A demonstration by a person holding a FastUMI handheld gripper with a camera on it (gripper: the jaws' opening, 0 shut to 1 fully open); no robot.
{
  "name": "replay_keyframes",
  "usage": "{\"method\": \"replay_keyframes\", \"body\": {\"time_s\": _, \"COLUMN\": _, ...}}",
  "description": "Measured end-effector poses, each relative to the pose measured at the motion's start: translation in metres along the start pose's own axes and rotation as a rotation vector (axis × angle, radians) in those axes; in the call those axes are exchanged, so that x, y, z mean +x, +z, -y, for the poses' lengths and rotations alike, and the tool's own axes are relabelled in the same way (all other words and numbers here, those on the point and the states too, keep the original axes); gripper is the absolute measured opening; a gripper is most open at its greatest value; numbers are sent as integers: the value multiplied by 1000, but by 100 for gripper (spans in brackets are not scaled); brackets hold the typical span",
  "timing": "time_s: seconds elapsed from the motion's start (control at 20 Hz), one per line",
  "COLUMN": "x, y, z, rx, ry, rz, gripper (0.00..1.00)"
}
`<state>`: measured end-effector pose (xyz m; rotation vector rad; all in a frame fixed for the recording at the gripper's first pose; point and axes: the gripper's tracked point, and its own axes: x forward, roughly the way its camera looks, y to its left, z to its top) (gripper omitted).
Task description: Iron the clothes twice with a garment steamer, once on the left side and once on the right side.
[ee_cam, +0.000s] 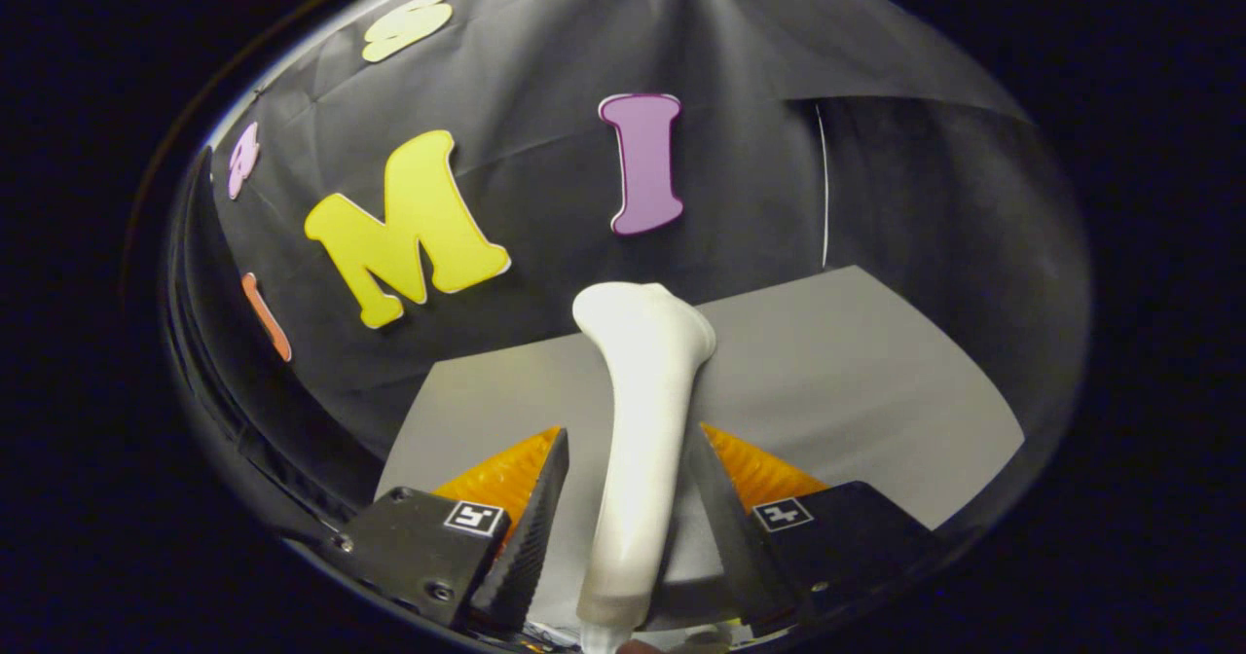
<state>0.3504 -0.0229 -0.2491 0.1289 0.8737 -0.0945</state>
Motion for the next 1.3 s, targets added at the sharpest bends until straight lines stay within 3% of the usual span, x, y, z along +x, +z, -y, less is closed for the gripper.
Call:
{"method": "replay_keyframes", "body": {"time_s": 0.2, "x": 18, "y": -12, "z": 4, "rx": 18, "ry": -21, "rz": -65, "gripper": 66}}
{"method": "replay_keyframes", "body": {"time_s": 0.35, "x": 25, "y": -14, "z": 8, "rx": 20, "ry": -45, "rz": -85, "gripper": 51}}
{"method": "replay_keyframes", "body": {"time_s": 0.55, "x": 23, "y": -14, "z": -1, "rx": 13, "ry": -29, "rz": -75, "gripper": 44}}
{"method": "replay_keyframes", "body": {"time_s": 0.65, "x": 14, "y": -4, "z": -7, "rx": -8, "ry": -21, "rz": -7, "gripper": 42}}
{"method": "replay_keyframes", "body": {"time_s": 1.1, "x": -106, "y": 21, "z": -58, "rx": 24, "ry": 77, "rz": 296, "gripper": 41}}
{"method": "replay_keyframes", "body": {"time_s": 1.3, "x": -170, "y": 23, "z": -104, "rx": 34, "ry": 150, "rz": 424, "gripper": 41}}
